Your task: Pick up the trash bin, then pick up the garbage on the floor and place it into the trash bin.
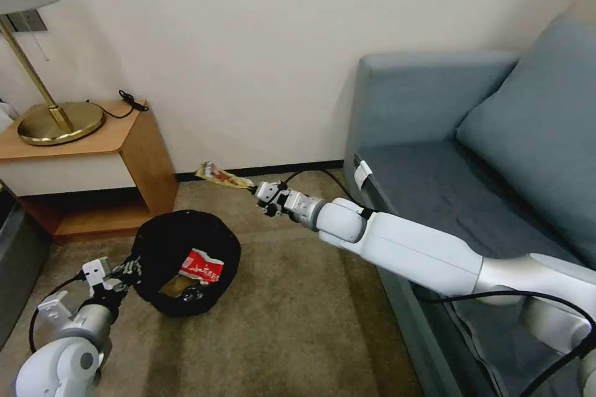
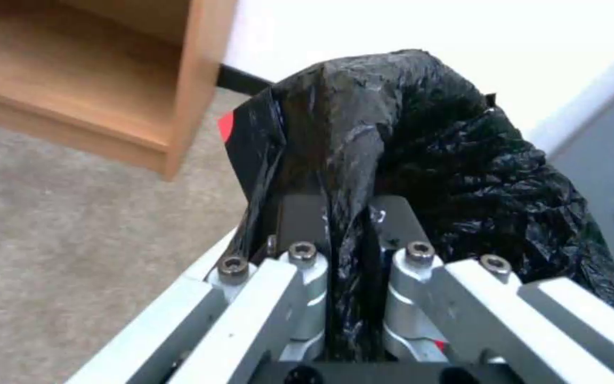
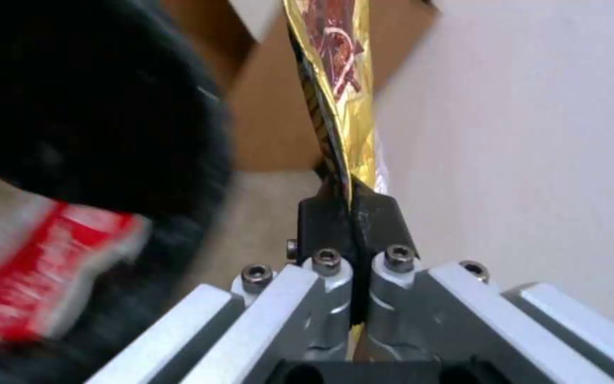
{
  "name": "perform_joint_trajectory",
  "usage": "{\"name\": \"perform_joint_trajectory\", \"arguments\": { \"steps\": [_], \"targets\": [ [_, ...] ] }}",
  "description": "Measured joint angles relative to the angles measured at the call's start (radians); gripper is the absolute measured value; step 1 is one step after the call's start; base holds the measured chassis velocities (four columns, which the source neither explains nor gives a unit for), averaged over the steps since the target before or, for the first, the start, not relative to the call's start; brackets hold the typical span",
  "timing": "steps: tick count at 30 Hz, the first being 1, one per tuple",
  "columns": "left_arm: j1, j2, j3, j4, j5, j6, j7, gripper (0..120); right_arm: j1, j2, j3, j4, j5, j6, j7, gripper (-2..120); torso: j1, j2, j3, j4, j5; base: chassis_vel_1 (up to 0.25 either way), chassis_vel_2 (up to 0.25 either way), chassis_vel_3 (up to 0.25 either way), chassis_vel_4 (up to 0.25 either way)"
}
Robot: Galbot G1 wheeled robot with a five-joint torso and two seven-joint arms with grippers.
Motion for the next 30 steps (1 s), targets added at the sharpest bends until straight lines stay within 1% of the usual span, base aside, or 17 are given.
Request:
{"name": "perform_joint_trajectory", "arguments": {
  "steps": [3,5,7,9,13,23,26,27,28,30],
  "targets": [
    [-0.001,-0.001,0.005,-0.015,-0.004,0.006,-0.006,5,0.014,0.007,-0.024,0.021,0.011,-0.005,0.001,0,0.000,0.000,0.000,0.0000,0.0000,0.000,0.000,0.000,0.000],
    [0.002,-0.006,0.010,-0.040,-0.012,0.015,-0.014,5,0.034,0.035,-0.062,0.042,0.025,-0.014,0.002,0,0.000,0.000,0.000,0.0000,0.0000,0.000,0.000,0.000,0.000],
    [0.004,-0.008,0.010,-0.044,-0.012,0.016,-0.014,5,0.037,0.043,-0.070,0.042,0.027,-0.015,0.002,0,0.000,0.000,0.000,0.0001,-0.0001,0.000,0.000,0.000,0.000],
    [0.014,-0.016,0.015,-0.066,-0.015,0.020,-0.019,5,0.044,0.077,-0.099,0.039,0.033,-0.018,0.005,0,0.000,0.000,0.000,0.0002,-0.0001,0.000,0.000,0.000,0.000],
    [0.023,-0.029,0.014,-0.086,-0.022,0.024,-0.024,5,0.045,0.094,-0.132,0.041,0.046,-0.026,0.005,0,0.000,0.000,0.000,0.0002,-0.0001,0.000,0.000,0.000,0.000],
    [0.034,-0.050,0.006,-0.102,-0.041,0.028,-0.030,5,0.043,0.074,-0.189,0.074,0.077,-0.052,0.004,0,0.000,0.000,0.000,0.0000,-0.0001,0.000,0.000,0.000,0.000],
    [0.038,-0.057,0.005,-0.108,-0.062,0.032,-0.034,5,0.036,0.064,-0.201,0.082,0.083,-0.061,0.012,0,0.000,0.000,0.000,0.0000,0.0000,0.000,0.000,0.000,0.000],
    [0.038,-0.057,0.005,-0.109,-0.071,0.035,-0.036,5,0.036,0.062,-0.205,0.083,0.085,-0.063,0.013,4,0.000,0.000,0.000,0.0000,-0.0001,0.000,0.000,0.000,0.000],
    [0.038,-0.057,0.005,-0.109,-0.071,0.035,-0.036,5,0.036,0.062,-0.205,0.083,0.085,-0.063,0.013,4,0.000,0.000,0.000,0.0000,-0.0001,0.000,0.000,0.000,0.000],
    [0.038,-0.057,0.004,-0.110,-0.084,0.039,-0.038,5,0.037,0.059,-0.211,0.083,0.089,-0.064,0.015,12,0.000,0.000,0.000,0.0000,-0.0001,0.000,0.000,0.000,0.000]
  ]
}}
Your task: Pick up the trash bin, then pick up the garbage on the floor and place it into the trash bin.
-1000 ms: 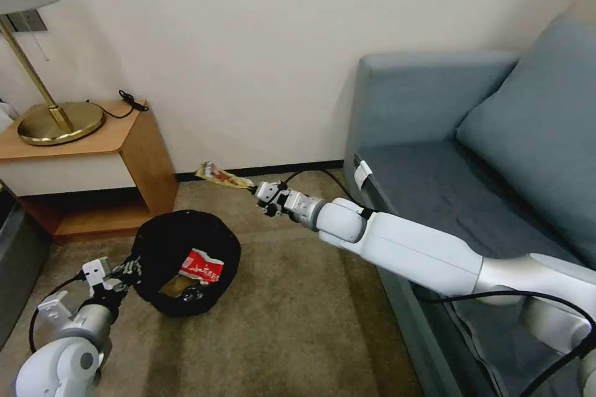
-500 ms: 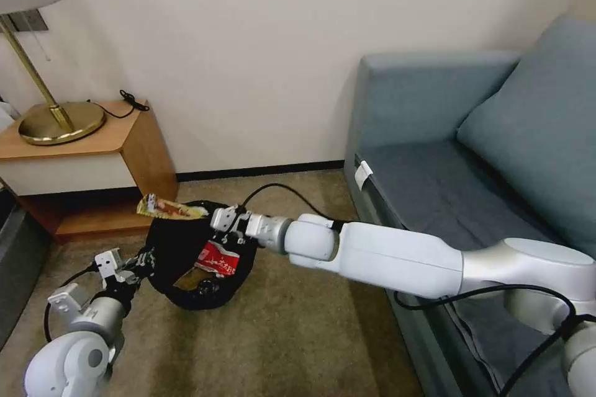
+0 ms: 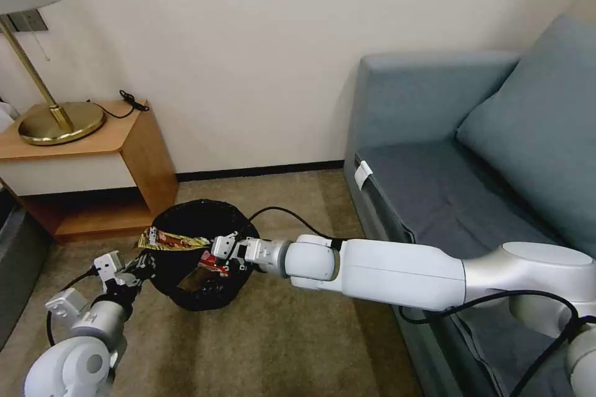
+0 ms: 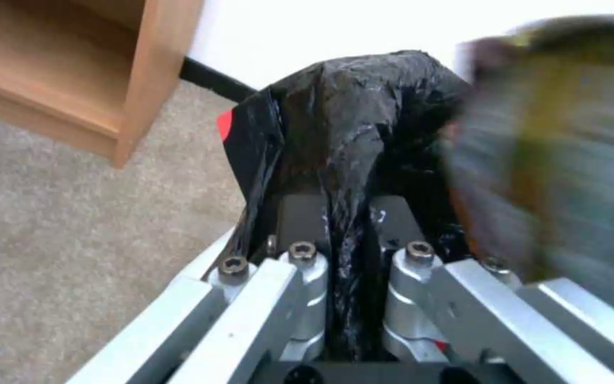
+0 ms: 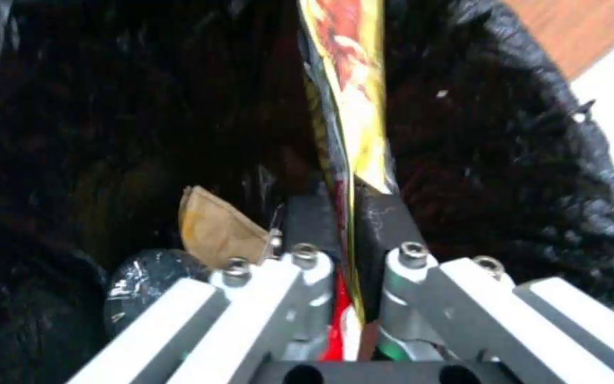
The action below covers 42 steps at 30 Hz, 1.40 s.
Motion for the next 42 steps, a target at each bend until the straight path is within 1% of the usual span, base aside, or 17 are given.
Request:
{"name": "perform_joint_trajectory", "arguments": {
  "steps": [3,4,7,8,12,13,14,17,18,20,21,22,25,33,37,39,42],
  "targets": [
    [0.000,0.003,-0.005,-0.004,-0.025,0.007,-0.003,5,0.003,-0.001,-0.004,0.004,0.006,-0.013,0.011,27,0.000,0.000,0.000,0.0000,0.0000,0.000,0.000,0.000,0.000],
    [0.000,0.003,-0.005,-0.004,-0.025,0.007,-0.003,5,0.003,-0.001,-0.004,0.004,0.006,-0.013,0.011,27,0.000,0.000,0.000,0.0000,0.0000,0.000,0.000,0.000,0.000],
    [0.000,0.004,-0.008,-0.004,-0.039,0.011,-0.006,5,0.006,-0.006,-0.004,0.015,0.010,-0.023,0.018,40,0.000,0.000,0.000,0.0001,0.0000,0.000,0.000,0.000,0.000],
    [0.000,0.004,-0.008,-0.004,-0.039,0.011,-0.006,5,0.006,-0.006,-0.004,0.015,0.010,-0.023,0.018,40,0.000,0.000,0.000,0.0001,0.0000,0.000,0.000,0.000,0.000],
    [0.002,0.007,-0.010,-0.004,-0.050,0.013,-0.008,5,0.011,-0.017,-0.002,0.028,0.013,-0.027,0.027,54,0.000,0.000,0.000,0.0000,0.0000,0.000,0.000,0.000,0.000],
    [0.000,0.009,-0.008,0.002,-0.072,0.019,-0.017,5,0.020,-0.037,0.026,0.052,0.016,-0.031,0.070,68,0.000,0.000,0.000,0.0001,0.0000,0.000,0.000,0.000,0.000],
    [0.000,0.009,-0.008,0.002,-0.072,0.019,-0.017,5,0.020,-0.037,0.026,0.052,0.016,-0.031,0.070,68,0.000,0.000,0.000,0.0001,0.0000,0.000,0.000,0.000,0.000],
    [-0.007,0.009,-0.001,0.007,-0.116,0.032,-0.042,5,0.025,-0.065,0.070,0.088,0.043,-0.049,0.130,82,0.000,0.000,0.000,0.0002,0.0001,0.000,0.000,0.000,0.000],
    [-0.007,0.009,-0.001,0.007,-0.116,0.032,-0.042,5,0.025,-0.065,0.070,0.088,0.043,-0.049,0.130,82,0.000,0.000,0.000,0.0002,0.0001,0.000,0.000,0.000,0.000],
    [-0.015,0.007,0.010,0.011,-0.149,0.045,-0.069,5,0.032,-0.107,0.112,0.132,0.081,-0.062,0.170,95,0.000,0.000,0.000,0.0001,0.0001,0.000,0.000,0.000,0.000],
    [-0.017,0.007,0.013,0.012,-0.157,0.048,-0.077,5,0.032,-0.118,0.122,0.145,0.092,-0.065,0.177,97,0.000,0.000,0.000,0.0000,0.0001,0.000,0.000,0.000,0.000],
    [-0.017,0.007,0.013,0.012,-0.157,0.048,-0.077,5,0.032,-0.118,0.122,0.145,0.092,-0.065,0.177,97,0.000,0.000,0.000,0.0000,0.0001,0.000,0.000,0.000,0.000],
    [-0.026,0.005,0.025,0.019,-0.198,0.072,-0.124,5,0.022,-0.171,0.170,0.203,0.131,-0.081,0.207,99,0.000,0.000,0.000,-0.0001,0.0001,0.000,0.000,0.000,0.000],
    [-0.038,0.011,0.047,0.060,-0.204,0.106,-0.213,5,-0.048,-0.272,0.245,0.296,0.156,-0.090,0.242,100,0.000,0.000,0.000,0.0002,0.0002,0.000,0.000,0.000,0.000],
    [-0.044,0.013,0.054,0.082,-0.205,0.108,-0.220,5,-0.083,-0.328,0.286,0.346,0.166,-0.090,0.247,100,0.000,0.000,0.000,0.0000,0.0003,0.000,0.000,0.000,0.000],
    [-0.048,0.013,0.064,0.100,-0.205,0.108,-0.219,5,-0.128,-0.376,0.338,0.390,0.175,-0.093,0.269,100,0.000,0.000,0.000,0.0000,0.0001,0.000,0.000,0.000,0.000],
    [-0.052,0.013,0.075,0.114,-0.205,0.108,-0.216,5,-0.166,-0.410,0.370,0.425,0.188,-0.099,0.309,100,0.000,0.000,0.000,0.0000,0.0003,0.000,0.000,0.000,0.000]
  ]
}}
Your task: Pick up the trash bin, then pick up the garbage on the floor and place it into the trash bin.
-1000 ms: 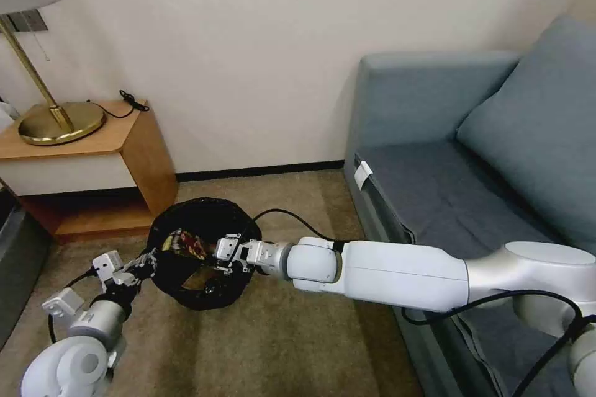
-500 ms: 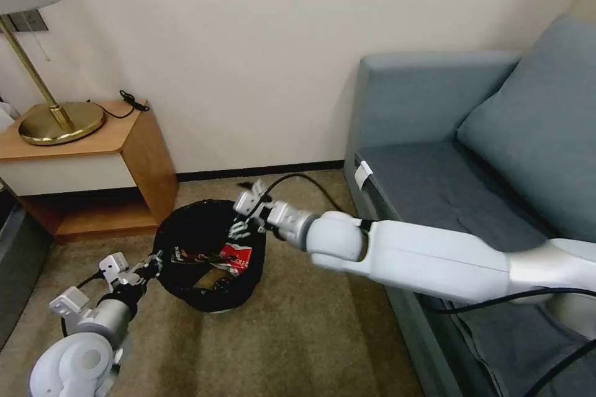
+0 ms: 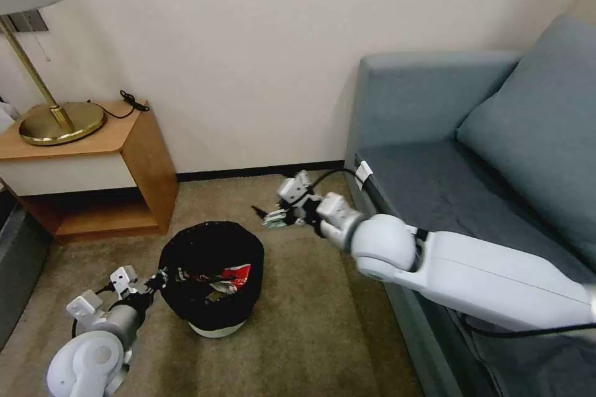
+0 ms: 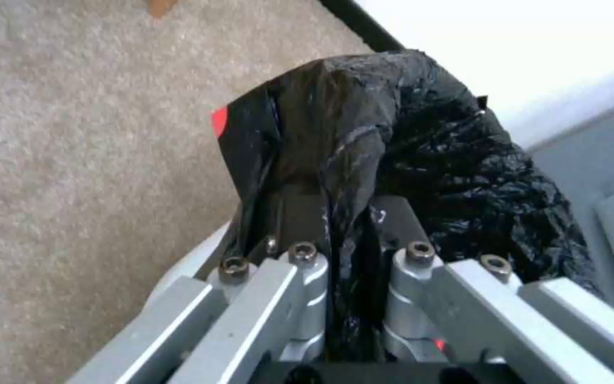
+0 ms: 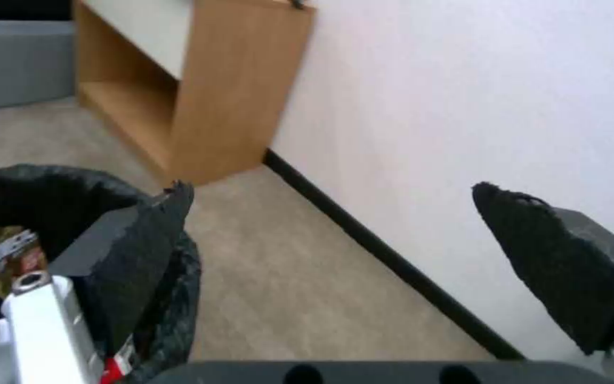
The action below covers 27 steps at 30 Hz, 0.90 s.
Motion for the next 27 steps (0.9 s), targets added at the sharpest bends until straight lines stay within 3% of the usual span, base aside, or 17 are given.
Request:
{"name": "perform_joint_trajectory", "arguments": {
  "steps": [10,18,20,27],
  "targets": [
    [-0.006,-0.006,0.025,0.018,0.018,-0.003,0.010,5,-0.171,-0.104,0.149,0.099,0.024,-0.006,0.039,100,0.000,0.000,0.000,0.0001,0.0001,0.000,0.000,0.000,0.000],
    [0.011,-0.012,0.024,0.005,0.057,-0.018,0.053,37,-0.373,-0.193,0.365,0.179,0.027,-0.007,0.044,100,0.000,0.000,0.000,0.0000,-0.0003,0.000,0.000,0.000,0.000],
    [0.014,-0.012,0.022,0.002,0.061,-0.023,0.059,40,-0.402,-0.202,0.396,0.190,0.028,-0.007,0.046,100,0.000,0.000,0.000,0.0000,-0.0004,0.000,0.000,0.000,0.000],
    [0.034,-0.013,0.016,-0.036,0.133,-0.067,0.130,70,-0.699,-0.228,0.635,0.244,-0.003,-0.010,0.049,100,0.000,0.000,0.000,-0.0002,0.0000,0.000,0.000,0.000,0.000]
  ]
}}
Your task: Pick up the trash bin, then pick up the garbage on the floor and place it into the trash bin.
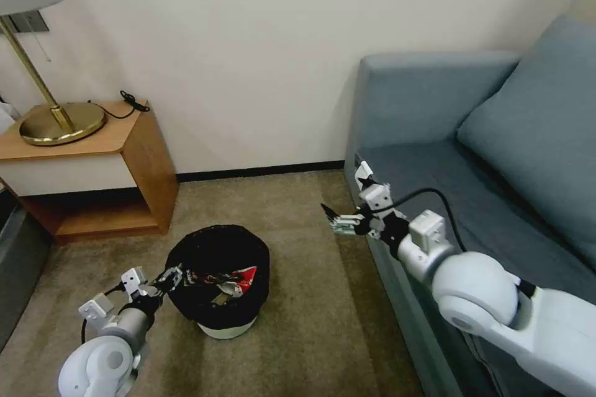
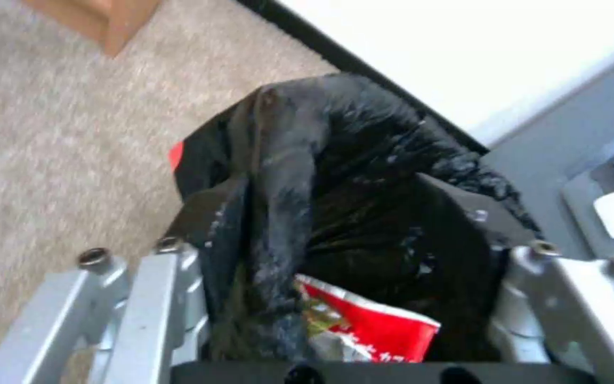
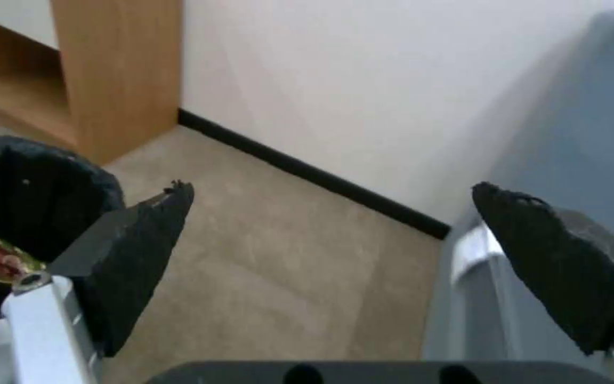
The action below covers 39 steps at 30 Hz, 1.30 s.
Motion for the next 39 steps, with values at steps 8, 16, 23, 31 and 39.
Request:
{"name": "perform_joint_trajectory", "arguments": {
  "steps": [8,16,23,31,39],
  "targets": [
    [0.017,-0.016,-0.001,-0.059,0.113,-0.048,0.047,97,-0.202,0.024,0.191,0.049,-0.019,-0.013,0.018,100,0.000,0.000,0.000,0.0003,-0.0001,0.000,0.000,0.000,0.000],
    [0.025,-0.049,0.010,-0.106,0.292,-0.120,0.093,100,-0.353,0.074,0.305,0.092,-0.036,-0.018,0.039,100,0.000,0.000,0.000,0.0002,-0.0003,0.000,0.000,0.000,0.000],
    [0.044,-0.088,0.037,-0.196,0.312,-0.110,0.061,100,-0.411,0.189,0.322,0.135,-0.040,-0.013,0.092,100,0.000,0.000,0.000,0.0004,-0.0002,0.000,0.000,0.000,0.000],
    [0.051,-0.110,0.074,-0.261,0.314,-0.100,0.011,100,-0.499,0.285,0.325,0.183,-0.071,0.007,0.117,100,0.000,0.000,0.000,0.0003,-0.0002,0.000,0.000,0.000,0.000],
    [0.049,-0.114,0.134,-0.287,0.335,-0.110,-0.033,100,-0.552,0.371,0.328,0.197,-0.128,0.018,0.164,100,0.000,0.000,0.000,0.0003,-0.0002,0.000,0.000,0.000,0.000]
  ]
}}
